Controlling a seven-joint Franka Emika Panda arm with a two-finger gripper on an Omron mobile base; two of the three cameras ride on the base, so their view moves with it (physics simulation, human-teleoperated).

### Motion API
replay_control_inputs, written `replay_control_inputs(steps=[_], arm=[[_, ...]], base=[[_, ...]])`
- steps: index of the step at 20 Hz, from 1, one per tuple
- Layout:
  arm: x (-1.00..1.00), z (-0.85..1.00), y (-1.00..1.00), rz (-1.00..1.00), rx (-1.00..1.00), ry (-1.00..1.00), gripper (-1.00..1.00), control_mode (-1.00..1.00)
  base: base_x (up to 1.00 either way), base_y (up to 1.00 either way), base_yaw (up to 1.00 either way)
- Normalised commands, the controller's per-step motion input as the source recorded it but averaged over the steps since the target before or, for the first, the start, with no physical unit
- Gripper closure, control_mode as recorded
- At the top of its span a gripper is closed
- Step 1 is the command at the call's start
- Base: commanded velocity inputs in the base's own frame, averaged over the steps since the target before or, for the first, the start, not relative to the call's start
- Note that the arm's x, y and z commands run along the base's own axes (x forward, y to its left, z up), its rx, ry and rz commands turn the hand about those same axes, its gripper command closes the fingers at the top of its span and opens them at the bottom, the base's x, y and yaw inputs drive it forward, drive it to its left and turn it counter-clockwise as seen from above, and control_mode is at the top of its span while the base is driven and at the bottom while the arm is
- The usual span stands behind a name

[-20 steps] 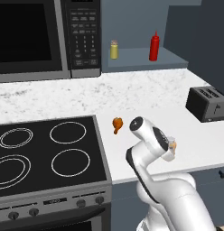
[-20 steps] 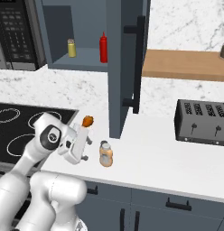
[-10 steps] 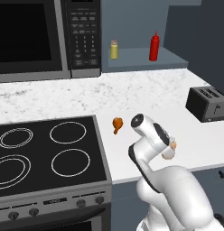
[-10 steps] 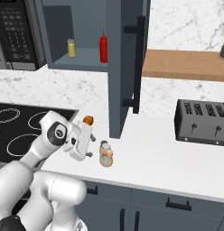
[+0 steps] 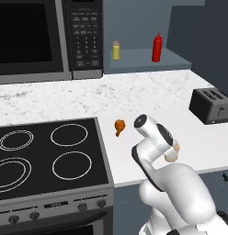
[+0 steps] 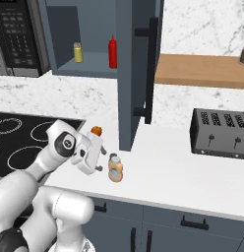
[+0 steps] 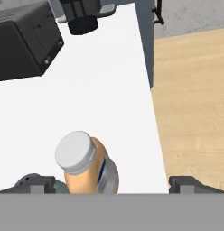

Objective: Put the shaker and condiment bottle from the counter next to their counterparts in the cabinet.

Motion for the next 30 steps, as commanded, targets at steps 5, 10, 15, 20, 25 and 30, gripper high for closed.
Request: replay_control_inputs(steps=[5,10,15,20,25,30], arm=[[0.0,-0.18,-0.07,0.0,0.0,0.0,-1.0,-1.0],[0.03,-0.06,0.0,0.0,0.0,0.0,-1.0,-1.0],[0.22,-0.18,0.0,0.0,-0.01,0.03,-1.0,-1.0],[0.12,-0.19,0.0,0.0,0.0,0.0,-1.0,-1.0],[0.05,-0.13,-0.07,0.0,0.0,0.0,-1.0,-1.0],[0.12,-0.11,-0.07,0.0,0.0,0.0,-1.0,-1.0]], base=[[0.0,0.0,0.0],[0.0,0.0,0.0],[0.0,0.0,0.0],[0.0,0.0,0.0],[0.0,0.0,0.0],[0.0,0.0,0.0]])
